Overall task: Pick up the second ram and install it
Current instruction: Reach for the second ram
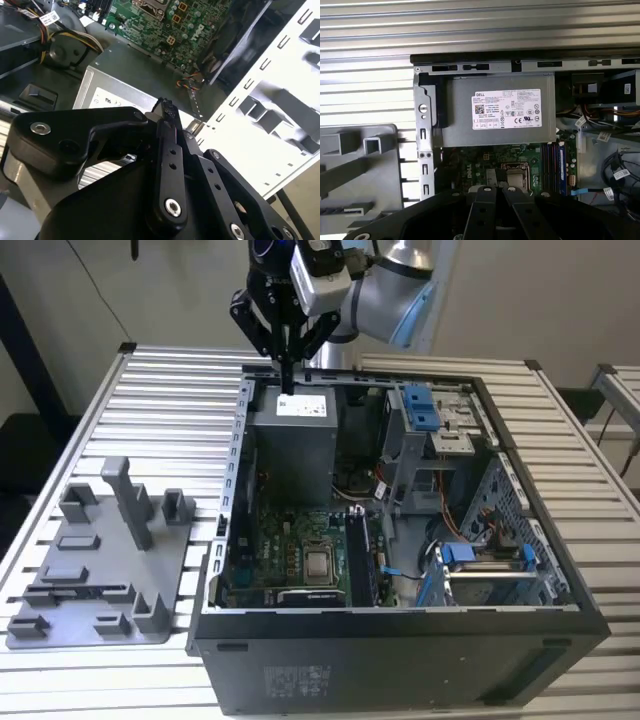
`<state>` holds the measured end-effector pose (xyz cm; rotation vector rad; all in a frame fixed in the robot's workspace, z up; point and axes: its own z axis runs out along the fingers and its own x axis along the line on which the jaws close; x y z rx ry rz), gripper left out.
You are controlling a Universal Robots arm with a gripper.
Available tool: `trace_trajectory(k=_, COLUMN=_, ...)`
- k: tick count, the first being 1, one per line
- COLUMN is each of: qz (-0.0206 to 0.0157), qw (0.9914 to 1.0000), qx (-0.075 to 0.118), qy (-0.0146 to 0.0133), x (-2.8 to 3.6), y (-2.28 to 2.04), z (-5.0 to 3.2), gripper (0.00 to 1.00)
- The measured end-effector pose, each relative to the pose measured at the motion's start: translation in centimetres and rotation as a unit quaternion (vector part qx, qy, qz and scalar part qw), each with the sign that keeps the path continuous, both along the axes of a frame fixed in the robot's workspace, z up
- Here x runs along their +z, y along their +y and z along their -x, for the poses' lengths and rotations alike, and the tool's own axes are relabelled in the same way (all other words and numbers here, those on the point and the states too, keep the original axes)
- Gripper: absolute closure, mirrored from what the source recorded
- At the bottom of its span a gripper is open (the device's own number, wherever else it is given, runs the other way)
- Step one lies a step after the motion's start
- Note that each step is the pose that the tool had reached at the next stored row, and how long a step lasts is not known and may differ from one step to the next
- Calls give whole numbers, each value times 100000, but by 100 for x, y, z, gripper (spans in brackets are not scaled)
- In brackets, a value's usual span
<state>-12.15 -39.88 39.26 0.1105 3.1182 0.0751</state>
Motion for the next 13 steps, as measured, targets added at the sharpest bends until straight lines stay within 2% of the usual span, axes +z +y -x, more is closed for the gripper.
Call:
trace_trajectory(k=7, qz=-1, qw=100000, qx=5, qy=37, x=-4, y=0, z=55, gripper=89)
trace_trajectory(k=13, qz=-10, qw=99999, qx=6, qy=464, x=-6, y=0, z=109, gripper=89)
